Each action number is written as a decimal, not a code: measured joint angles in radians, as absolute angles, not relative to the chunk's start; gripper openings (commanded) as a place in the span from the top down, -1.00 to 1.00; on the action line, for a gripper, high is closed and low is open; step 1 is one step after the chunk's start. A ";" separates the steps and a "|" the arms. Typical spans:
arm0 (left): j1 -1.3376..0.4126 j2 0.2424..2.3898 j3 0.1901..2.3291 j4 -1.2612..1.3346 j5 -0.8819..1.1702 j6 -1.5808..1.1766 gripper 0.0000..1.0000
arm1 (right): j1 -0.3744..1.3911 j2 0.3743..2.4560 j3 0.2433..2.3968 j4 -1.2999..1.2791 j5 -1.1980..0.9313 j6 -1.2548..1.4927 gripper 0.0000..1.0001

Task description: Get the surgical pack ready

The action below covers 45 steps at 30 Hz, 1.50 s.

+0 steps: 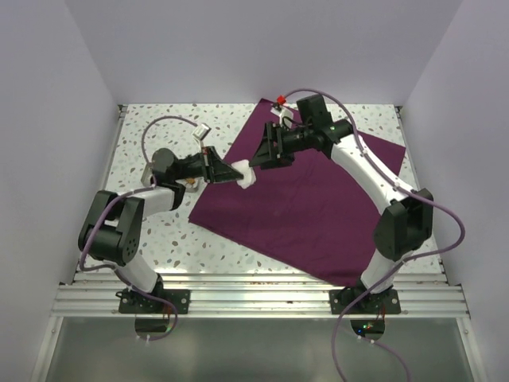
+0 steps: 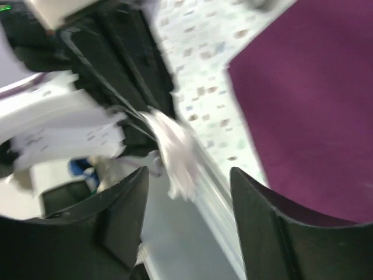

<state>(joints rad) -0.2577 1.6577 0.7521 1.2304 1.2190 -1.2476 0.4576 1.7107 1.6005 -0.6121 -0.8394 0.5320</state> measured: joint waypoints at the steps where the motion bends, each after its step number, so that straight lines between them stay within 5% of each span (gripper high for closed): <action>1: -0.225 1.654 0.746 1.204 1.208 -1.229 1.00 | 0.457 1.735 1.644 -0.661 -0.782 0.509 -0.42; 7: 0.012 1.566 0.753 0.728 1.035 -0.945 1.00 | 0.426 1.835 1.787 -0.907 -0.481 0.411 -0.47; 14: 0.251 1.598 0.788 0.403 0.837 -0.795 1.00 | 0.397 1.864 1.763 -0.991 -0.416 0.384 -0.49; 31: 0.266 1.717 0.874 0.075 0.514 -0.791 1.00 | 0.355 1.924 1.763 -1.008 -0.418 0.371 -0.50; 32: 0.266 1.722 0.878 0.072 0.509 -0.794 0.96 | 0.352 1.927 1.763 -1.008 -0.420 0.371 -0.50; 33: 0.266 1.730 0.881 0.072 0.506 -0.798 0.57 | 0.352 1.929 1.763 -1.008 -0.422 0.371 -0.50; 36: 0.262 1.762 0.892 0.063 0.504 -0.807 0.00 | 0.347 1.931 1.763 -1.008 -0.437 0.371 -0.50; 45: 0.233 1.702 0.930 -0.139 0.429 -0.761 -0.28 | 0.342 1.935 1.764 -1.005 -0.458 0.373 -0.50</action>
